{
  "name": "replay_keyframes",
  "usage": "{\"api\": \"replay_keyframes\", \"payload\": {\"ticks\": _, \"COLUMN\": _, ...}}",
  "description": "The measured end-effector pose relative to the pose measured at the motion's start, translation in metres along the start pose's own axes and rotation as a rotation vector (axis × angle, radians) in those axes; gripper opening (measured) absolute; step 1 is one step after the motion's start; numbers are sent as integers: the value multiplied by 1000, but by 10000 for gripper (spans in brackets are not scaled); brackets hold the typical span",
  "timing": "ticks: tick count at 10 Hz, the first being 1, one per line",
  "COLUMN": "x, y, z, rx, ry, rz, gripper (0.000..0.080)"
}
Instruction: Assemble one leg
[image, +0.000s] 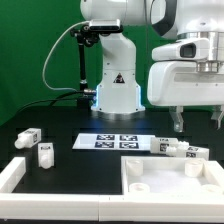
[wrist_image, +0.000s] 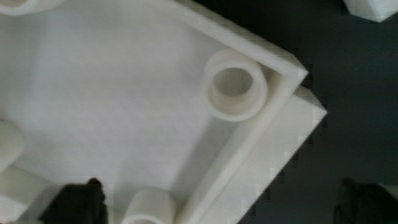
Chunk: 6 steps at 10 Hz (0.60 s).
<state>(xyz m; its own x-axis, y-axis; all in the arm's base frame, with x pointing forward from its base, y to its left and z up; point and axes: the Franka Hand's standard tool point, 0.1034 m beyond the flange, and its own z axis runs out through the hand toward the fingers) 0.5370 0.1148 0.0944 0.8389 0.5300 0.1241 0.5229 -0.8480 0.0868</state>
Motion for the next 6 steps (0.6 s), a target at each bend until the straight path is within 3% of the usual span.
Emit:
{"api": "replay_keyframes", "payload": {"ticks": 1, "x": -1, "y": -2, "z": 1, "rx": 1, "ry": -1, "rz": -27, "gripper": 649}}
{"api": "replay_keyframes", "payload": {"ticks": 2, "x": -3, "y": -19, "z": 3, "rx": -13, "ry": 33, "rz": -129, "gripper": 649}}
{"api": "replay_keyframes", "payload": {"ticks": 4, "x": -24, "y": -50, "z": 12, "rx": -5, "ry": 54, "rz": -234, "gripper": 649}}
{"api": "replay_keyframes", "payload": {"ticks": 6, "x": -25, "y": -51, "z": 12, "rx": -10, "ry": 61, "rz": -321, "gripper": 649}}
